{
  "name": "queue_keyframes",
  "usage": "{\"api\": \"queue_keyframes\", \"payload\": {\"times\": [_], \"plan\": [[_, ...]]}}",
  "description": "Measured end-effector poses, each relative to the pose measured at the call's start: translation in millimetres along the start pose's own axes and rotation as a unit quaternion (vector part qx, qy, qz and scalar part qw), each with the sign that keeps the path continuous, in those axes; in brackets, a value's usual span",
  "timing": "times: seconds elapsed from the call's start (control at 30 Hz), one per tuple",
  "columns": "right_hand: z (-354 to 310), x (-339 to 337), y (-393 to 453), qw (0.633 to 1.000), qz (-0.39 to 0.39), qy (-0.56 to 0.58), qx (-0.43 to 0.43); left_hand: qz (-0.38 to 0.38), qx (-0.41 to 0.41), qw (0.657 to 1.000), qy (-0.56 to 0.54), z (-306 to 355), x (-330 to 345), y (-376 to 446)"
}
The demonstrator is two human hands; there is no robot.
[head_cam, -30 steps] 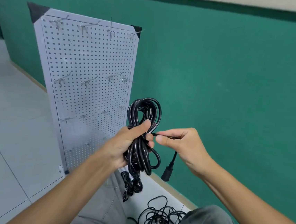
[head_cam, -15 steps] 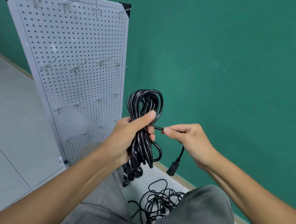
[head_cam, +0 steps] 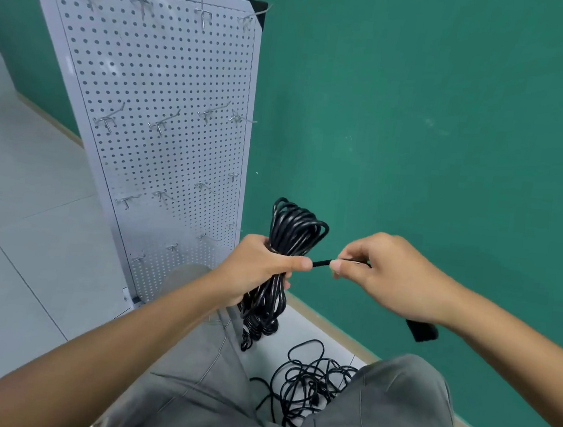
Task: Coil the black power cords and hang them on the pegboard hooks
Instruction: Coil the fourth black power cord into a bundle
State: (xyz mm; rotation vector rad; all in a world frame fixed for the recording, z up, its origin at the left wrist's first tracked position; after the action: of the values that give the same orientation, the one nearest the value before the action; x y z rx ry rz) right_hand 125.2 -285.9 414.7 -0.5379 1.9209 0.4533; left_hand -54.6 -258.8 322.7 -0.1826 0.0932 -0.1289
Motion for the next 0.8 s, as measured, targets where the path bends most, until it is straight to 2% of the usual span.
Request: {"api": "queue_keyframes", "payload": {"times": [0.07, 0.17, 0.27, 0.33, 0.5, 0.6, 0.7, 0.8], "plan": [[-9, -4, 3, 0.998, -0.024, -0.062, -0.024, -0.013, 0.012, 0.996, 0.090, 4, 4, 4], [-24, -10, 6, 0.983, -0.036, -0.170, -0.062, -0.056, -0.012, 0.976, 0.209, 11, 13, 9], [-43, -17, 10, 0.949, -0.047, -0.293, -0.107, -0.079, -0.030, 0.939, 0.335, 23, 22, 10], [-52, -23, 15, 0.941, -0.061, -0.307, -0.124, -0.100, -0.018, 0.909, 0.404, 26, 29, 11], [-49, -28, 33, 0.959, -0.126, -0.211, -0.138, -0.237, 0.013, 0.860, 0.452, 29, 46, -2], [-43, -26, 42, 0.966, -0.172, -0.128, -0.144, -0.270, 0.018, 0.819, 0.505, 30, 49, -7], [-34, -24, 43, 0.970, -0.209, 0.053, -0.115, -0.332, 0.016, 0.834, 0.440, 33, 49, -16], [-22, -18, 44, 0.952, -0.208, 0.204, -0.098, -0.393, 0.025, 0.847, 0.357, 41, 46, -27]]}}
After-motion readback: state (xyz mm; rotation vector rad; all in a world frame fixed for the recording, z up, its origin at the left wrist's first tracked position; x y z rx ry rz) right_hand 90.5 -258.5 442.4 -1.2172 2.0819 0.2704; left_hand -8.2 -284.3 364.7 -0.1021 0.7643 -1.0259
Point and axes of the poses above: each hand's wrist, its own y-axis towards the middle knuckle, its own x-axis out of the palm, z = x × y, the point moved 5 cm from there along y, towards the middle knuckle, and after that the axes turned 8 degrees about -x, right-handed, at the moved point
